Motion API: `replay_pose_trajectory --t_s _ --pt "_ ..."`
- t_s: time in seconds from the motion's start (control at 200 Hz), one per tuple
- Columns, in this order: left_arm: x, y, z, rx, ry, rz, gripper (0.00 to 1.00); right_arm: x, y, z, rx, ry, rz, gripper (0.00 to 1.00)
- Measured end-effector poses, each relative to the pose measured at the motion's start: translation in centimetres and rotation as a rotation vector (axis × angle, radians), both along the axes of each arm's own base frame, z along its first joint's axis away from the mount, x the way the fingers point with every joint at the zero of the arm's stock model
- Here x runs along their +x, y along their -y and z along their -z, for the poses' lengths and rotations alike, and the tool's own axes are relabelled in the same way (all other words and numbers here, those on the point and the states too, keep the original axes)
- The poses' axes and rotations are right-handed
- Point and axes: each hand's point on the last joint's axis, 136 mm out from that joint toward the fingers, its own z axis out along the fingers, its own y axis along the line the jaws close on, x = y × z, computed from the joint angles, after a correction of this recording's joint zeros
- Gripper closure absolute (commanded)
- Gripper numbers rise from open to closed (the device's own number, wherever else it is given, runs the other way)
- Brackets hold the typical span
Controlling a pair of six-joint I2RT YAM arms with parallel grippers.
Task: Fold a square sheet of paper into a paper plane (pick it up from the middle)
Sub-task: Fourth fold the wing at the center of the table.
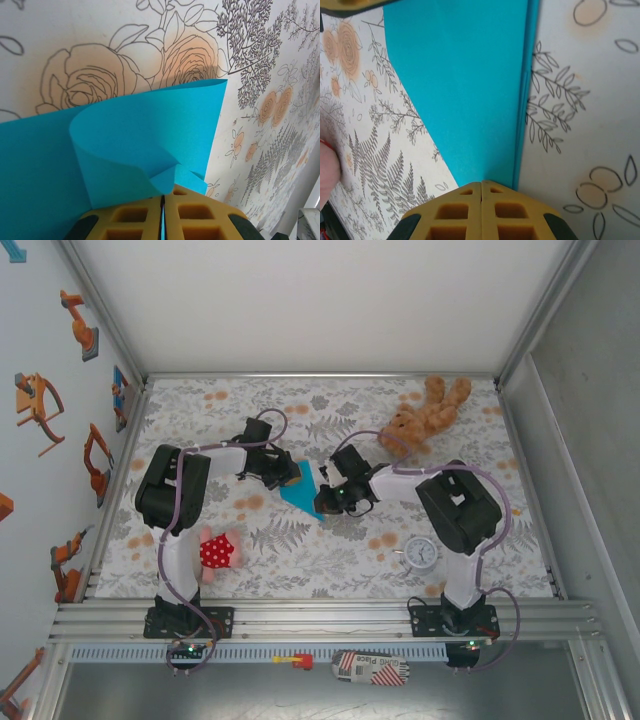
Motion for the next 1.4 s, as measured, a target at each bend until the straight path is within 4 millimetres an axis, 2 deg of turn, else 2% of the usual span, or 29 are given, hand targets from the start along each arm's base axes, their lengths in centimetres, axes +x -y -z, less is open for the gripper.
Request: replay_pose_trajectory --t_s 0.25,0.426,0.736,1.057,1.157,1.267,1.402 --pt "0.0 0.0 0.0 0.001 -0.001 0.000 0.90 -0.4 0.2 -1.2 -0.002 -0.001 -0.005 0.96" --pt "0.0 0.0 0.0 0.002 -0.004 0.000 0.90 -0.2 -0.7 -1.9 0.007 0.013 -0.021 0.96" --pt "0.0 0.0 0.0 0.002 -0.005 0.000 0.90 -0.6 -0.3 0.0 -0.041 -0.020 -0.017 0.97" --pt "0.0 0.0 0.0 0.002 -0.005 0.000 0.90 -0.5 -0.3 0.1 -0.040 -0.020 -0.016 0.96" --pt "0.0 0.0 0.0 0.001 -0.007 0.000 0.90 0.0 -0.6 -0.3 -0.035 -0.008 -0.014 0.96" --pt "0.0 0.0 0.0 0.000 -0.008 0.000 0.90 1.5 -1.8 -1.1 -0.012 0.026 -0.011 0.97" --pt "0.0 0.0 0.1 0.000 -0.008 0.000 0.90 1.9 -2.2 -0.4 -0.014 0.024 -0.011 0.97"
